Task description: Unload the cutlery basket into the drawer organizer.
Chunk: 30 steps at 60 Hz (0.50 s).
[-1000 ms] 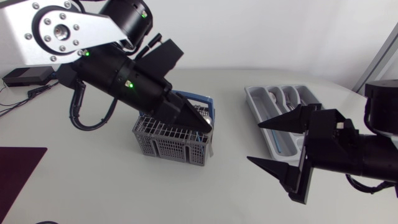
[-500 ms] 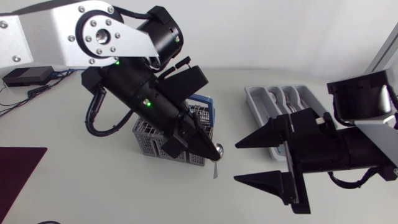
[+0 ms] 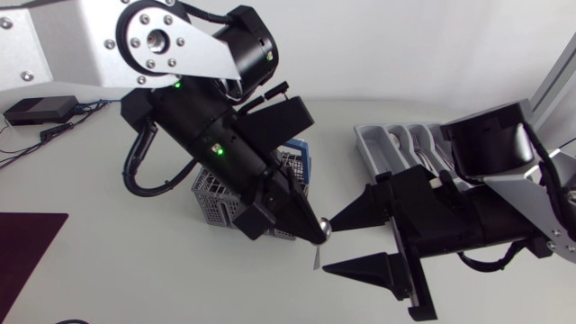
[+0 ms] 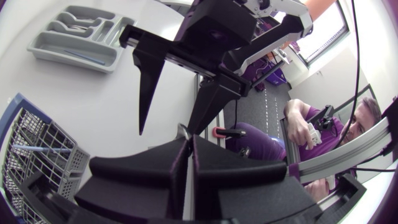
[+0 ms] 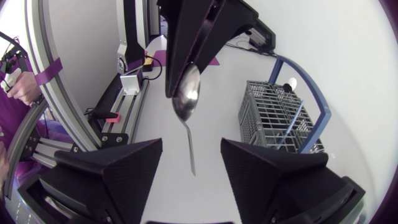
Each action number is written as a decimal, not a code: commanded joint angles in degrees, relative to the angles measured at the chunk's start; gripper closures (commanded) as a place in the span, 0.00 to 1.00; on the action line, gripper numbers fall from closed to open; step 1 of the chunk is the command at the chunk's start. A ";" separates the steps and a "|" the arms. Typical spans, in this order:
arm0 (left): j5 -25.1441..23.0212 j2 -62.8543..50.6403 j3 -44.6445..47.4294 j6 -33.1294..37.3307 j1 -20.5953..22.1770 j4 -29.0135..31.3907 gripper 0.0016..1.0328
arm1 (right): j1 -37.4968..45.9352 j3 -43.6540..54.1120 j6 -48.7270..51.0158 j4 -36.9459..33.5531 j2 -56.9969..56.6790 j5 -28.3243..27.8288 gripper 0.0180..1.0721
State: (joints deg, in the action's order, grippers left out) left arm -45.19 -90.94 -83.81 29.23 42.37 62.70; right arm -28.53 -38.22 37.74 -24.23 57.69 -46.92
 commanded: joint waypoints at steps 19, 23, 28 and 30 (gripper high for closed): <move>-1.13 -1.88 -2.94 1.00 1.14 1.02 0.97 | -1.79 -0.46 1.90 -0.29 -0.21 -0.46 0.73; -1.22 -1.96 -2.85 0.91 1.22 1.02 0.97 | -1.96 -0.28 1.99 -0.29 -0.56 -0.46 0.73; -1.30 -2.23 -2.85 0.91 1.14 1.02 0.97 | -2.23 -0.19 2.25 -0.47 -0.65 -0.46 0.77; -1.22 -2.32 -2.85 0.91 1.14 1.02 0.97 | -2.14 -0.19 2.25 -0.47 -0.74 -0.46 0.79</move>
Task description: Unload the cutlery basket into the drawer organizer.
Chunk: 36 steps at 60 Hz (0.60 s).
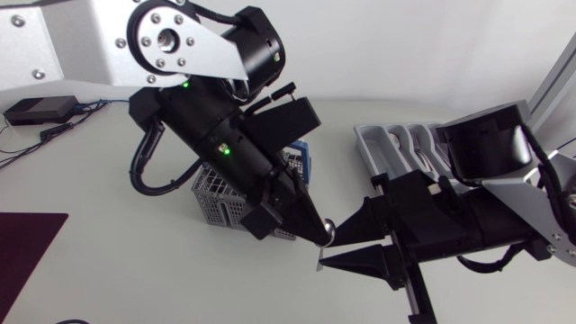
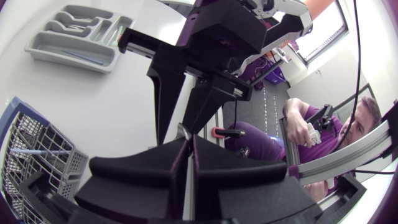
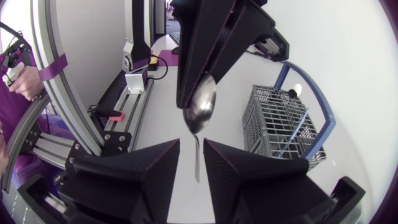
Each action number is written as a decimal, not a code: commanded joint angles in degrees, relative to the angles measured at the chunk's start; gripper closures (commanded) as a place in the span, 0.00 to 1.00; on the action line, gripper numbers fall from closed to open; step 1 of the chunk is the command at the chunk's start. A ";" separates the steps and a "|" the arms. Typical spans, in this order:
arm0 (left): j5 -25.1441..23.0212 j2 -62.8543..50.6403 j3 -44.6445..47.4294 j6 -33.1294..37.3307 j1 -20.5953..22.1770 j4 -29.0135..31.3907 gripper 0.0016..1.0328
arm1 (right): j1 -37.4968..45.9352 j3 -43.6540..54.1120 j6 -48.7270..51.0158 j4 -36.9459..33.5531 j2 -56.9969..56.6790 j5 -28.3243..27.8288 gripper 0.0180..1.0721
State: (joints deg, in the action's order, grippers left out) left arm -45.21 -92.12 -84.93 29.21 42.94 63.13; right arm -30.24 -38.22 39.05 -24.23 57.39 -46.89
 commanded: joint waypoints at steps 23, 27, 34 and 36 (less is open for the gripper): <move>-1.28 -1.14 -1.82 0.76 0.22 0.59 0.97 | -0.70 0.25 1.38 -2.14 -1.49 -0.13 0.94; -1.28 -1.49 -2.44 0.41 -0.22 0.50 0.97 | -1.05 0.42 1.56 -2.67 -1.93 0.22 0.94; -1.99 -2.10 -3.40 -1.70 -1.89 0.41 0.69 | -1.14 0.51 1.56 -3.72 -2.81 0.58 0.94; -2.16 -2.10 -3.49 -2.23 -2.33 -0.03 0.53 | -1.14 0.51 1.56 -3.98 -2.89 0.84 0.94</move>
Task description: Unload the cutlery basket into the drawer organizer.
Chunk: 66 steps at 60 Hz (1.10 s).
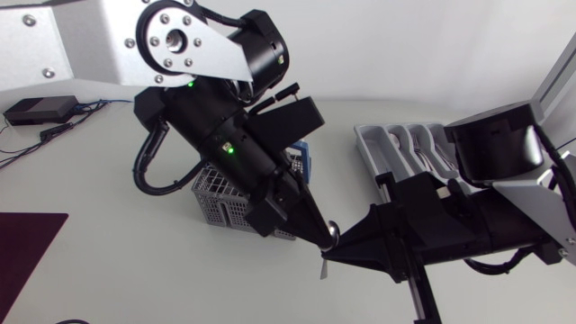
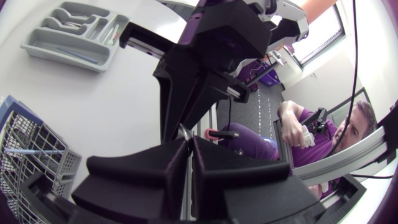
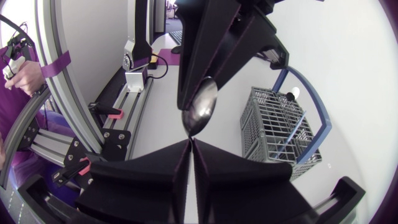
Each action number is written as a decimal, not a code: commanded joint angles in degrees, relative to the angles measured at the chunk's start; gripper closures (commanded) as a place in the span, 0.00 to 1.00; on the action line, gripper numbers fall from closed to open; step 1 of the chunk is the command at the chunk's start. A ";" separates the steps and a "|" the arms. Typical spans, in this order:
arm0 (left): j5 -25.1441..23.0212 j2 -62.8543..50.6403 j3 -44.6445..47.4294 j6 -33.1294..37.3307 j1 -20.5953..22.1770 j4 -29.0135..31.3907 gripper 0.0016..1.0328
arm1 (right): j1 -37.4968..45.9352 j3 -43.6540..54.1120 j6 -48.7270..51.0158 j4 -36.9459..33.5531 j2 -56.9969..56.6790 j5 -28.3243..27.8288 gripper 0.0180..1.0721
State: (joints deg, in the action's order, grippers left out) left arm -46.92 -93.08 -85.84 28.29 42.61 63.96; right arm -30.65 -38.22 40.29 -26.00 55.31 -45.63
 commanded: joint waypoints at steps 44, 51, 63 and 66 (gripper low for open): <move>22.13 7.74 11.49 -24.69 -10.88 -25.47 0.14 | 25.82 6.75 11.65 -3.71 -9.87 12.23 0.94; 23.19 7.74 13.51 -26.18 -11.67 -26.08 0.14 | 31.97 9.30 15.43 -0.19 -10.40 15.74 0.94; 25.03 7.03 14.48 -27.94 -12.02 -26.26 0.14 | 40.59 13.26 24.31 5.87 -9.87 20.31 0.94; 25.03 6.77 14.48 -28.12 -12.02 -26.26 0.14 | 41.73 14.05 25.98 8.07 -9.78 21.37 0.94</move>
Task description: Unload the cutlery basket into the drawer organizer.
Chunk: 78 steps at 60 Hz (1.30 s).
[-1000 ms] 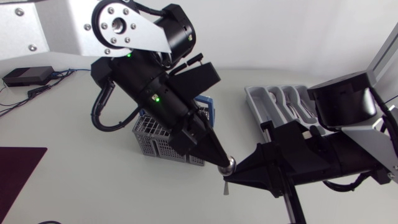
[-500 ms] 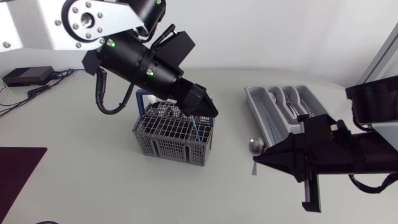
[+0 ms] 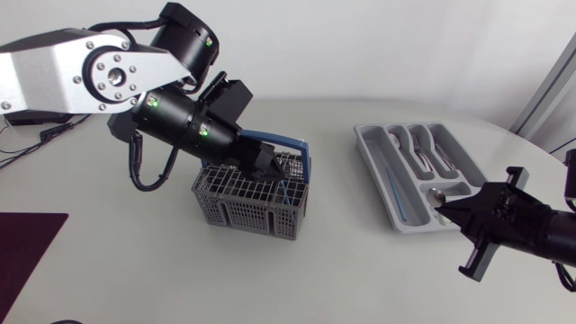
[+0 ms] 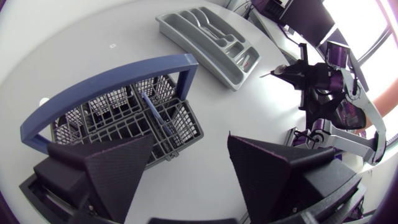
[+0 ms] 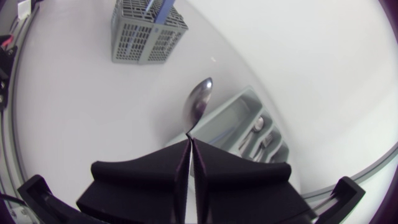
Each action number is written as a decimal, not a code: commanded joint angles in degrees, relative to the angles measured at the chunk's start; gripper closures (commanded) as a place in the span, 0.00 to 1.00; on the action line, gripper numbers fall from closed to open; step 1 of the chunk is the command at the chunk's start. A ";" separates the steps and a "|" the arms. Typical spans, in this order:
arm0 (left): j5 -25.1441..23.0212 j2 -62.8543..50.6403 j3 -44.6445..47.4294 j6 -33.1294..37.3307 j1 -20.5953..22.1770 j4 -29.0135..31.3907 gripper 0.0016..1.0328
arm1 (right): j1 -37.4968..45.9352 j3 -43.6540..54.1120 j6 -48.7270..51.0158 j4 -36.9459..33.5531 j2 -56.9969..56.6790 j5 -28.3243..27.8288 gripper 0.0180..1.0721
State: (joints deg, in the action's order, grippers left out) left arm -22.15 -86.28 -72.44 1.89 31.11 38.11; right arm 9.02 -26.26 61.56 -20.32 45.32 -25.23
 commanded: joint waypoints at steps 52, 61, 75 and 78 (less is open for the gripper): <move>1.32 -2.05 0.29 -4.53 -1.32 -0.05 0.14 | 9.53 7.28 35.82 46.68 35.63 17.41 0.94; 1.32 -2.05 -0.06 -4.88 -1.05 0.04 0.14 | 7.42 7.19 37.23 51.61 41.78 21.10 0.94; 1.41 -2.05 -0.15 -5.14 -0.97 0.12 0.14 | 7.16 8.24 38.28 54.77 43.36 21.89 0.56; 1.41 -2.05 -0.15 -5.14 -0.97 0.12 0.14 | 7.16 8.68 38.28 54.68 42.48 21.89 0.42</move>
State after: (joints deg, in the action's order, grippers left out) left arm -20.88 -87.31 -72.34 -1.58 30.06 37.85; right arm 16.53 -19.03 97.80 33.41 88.68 -3.95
